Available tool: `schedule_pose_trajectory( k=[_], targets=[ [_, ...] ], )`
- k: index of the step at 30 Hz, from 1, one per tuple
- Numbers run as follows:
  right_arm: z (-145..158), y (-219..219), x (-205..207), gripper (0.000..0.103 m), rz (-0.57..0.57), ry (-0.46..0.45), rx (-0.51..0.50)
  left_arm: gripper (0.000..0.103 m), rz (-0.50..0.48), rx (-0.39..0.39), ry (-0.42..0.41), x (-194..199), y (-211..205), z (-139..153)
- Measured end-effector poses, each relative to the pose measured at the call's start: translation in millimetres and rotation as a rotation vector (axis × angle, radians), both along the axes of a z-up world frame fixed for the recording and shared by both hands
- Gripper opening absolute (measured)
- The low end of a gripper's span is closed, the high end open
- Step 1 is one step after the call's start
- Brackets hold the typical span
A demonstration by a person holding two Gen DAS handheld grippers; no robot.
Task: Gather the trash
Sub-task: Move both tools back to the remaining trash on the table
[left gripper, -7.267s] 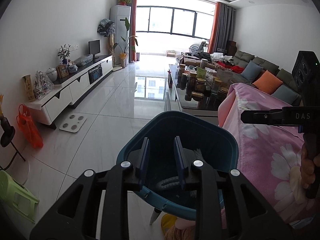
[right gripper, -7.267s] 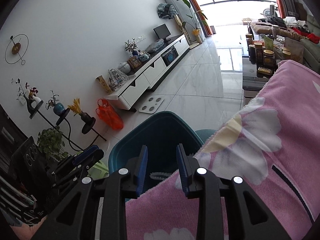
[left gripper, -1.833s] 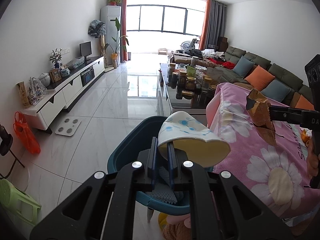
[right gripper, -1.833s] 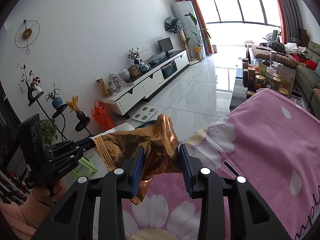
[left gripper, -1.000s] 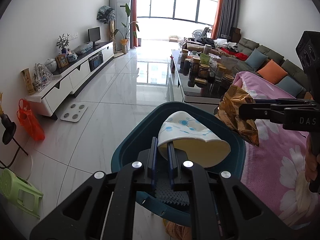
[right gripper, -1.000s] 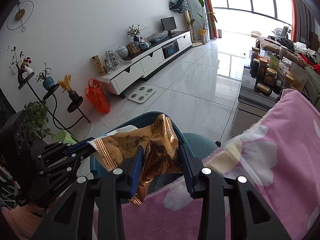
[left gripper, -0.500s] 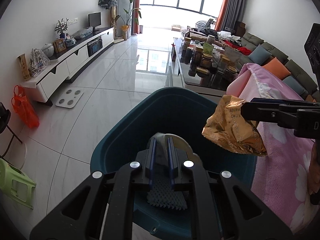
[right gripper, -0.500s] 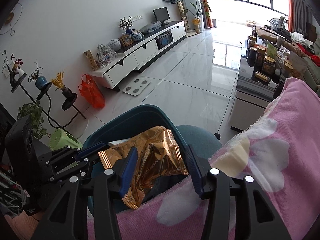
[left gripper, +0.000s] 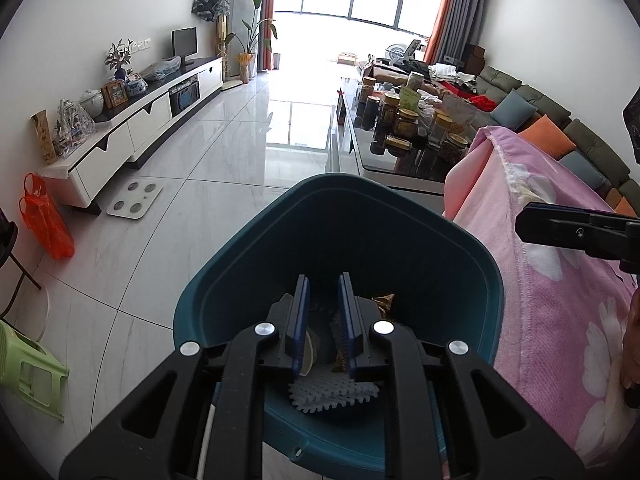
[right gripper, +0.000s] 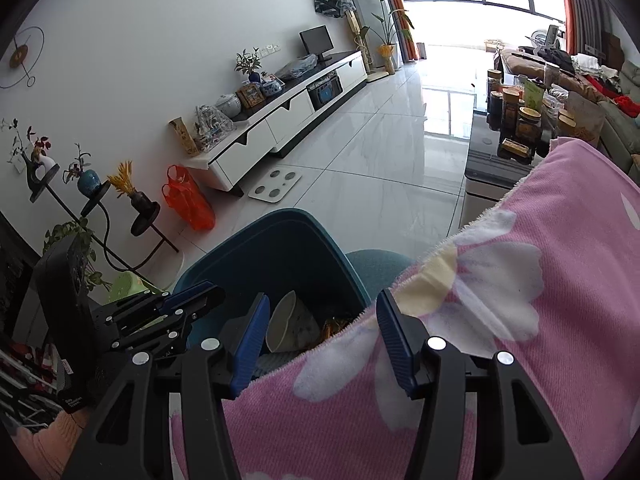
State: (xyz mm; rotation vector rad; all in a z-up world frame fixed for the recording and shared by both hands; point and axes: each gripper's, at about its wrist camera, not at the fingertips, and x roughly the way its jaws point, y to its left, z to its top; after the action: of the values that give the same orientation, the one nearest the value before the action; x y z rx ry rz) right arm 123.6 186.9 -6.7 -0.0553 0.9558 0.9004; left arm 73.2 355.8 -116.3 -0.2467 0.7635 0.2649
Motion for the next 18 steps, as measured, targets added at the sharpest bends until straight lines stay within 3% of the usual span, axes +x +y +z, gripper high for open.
schedule_pose_trajectory(
  k=[9, 18],
  targets=[
    [31, -55, -24, 0.057, -0.024, -0.059, 0.111, 0.03, -0.087, 0.021, -0.125, -34, -26, 42],
    [46, -142, -60, 0.059, -0.157, -0.165, 0.174, 0.043, -0.308, 0.022, -0.231, -54, -108, 79]
  ],
)
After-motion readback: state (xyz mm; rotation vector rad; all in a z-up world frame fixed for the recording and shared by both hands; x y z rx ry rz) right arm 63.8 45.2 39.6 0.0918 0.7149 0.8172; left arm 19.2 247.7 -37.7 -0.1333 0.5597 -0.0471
